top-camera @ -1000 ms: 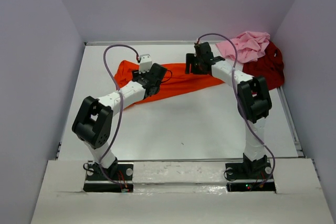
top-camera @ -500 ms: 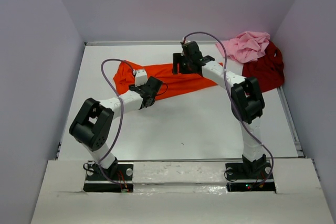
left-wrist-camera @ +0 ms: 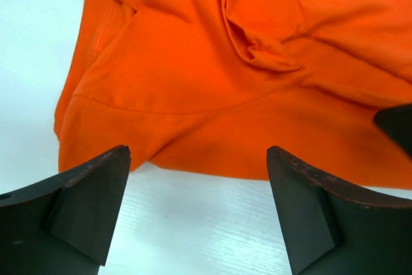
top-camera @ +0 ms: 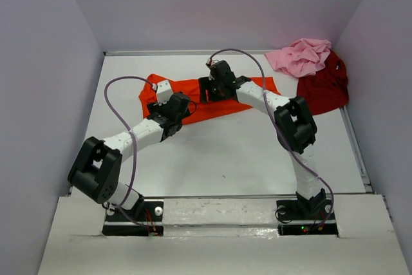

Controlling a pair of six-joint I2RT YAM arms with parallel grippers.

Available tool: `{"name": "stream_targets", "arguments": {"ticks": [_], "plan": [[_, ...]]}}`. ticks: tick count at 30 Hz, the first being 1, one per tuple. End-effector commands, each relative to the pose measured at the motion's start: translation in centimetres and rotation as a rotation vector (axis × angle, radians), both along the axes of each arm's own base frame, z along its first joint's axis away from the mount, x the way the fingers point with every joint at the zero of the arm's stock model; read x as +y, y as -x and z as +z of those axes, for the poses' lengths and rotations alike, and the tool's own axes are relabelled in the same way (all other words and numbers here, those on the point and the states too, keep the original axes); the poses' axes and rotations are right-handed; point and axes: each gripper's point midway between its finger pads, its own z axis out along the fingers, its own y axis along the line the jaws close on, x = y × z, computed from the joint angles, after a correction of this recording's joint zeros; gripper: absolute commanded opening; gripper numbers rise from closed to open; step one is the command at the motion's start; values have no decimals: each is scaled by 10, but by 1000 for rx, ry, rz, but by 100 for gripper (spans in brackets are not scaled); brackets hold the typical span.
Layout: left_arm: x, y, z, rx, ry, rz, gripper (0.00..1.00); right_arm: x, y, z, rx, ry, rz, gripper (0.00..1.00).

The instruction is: Fold and stack the t-shirts

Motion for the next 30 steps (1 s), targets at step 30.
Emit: {"name": "stream_targets", "arguments": {"ticks": [30], "plan": [[-9, -15, -13, 18, 8, -64, 98, 14, 1, -12, -17, 13, 21, 72]]}}
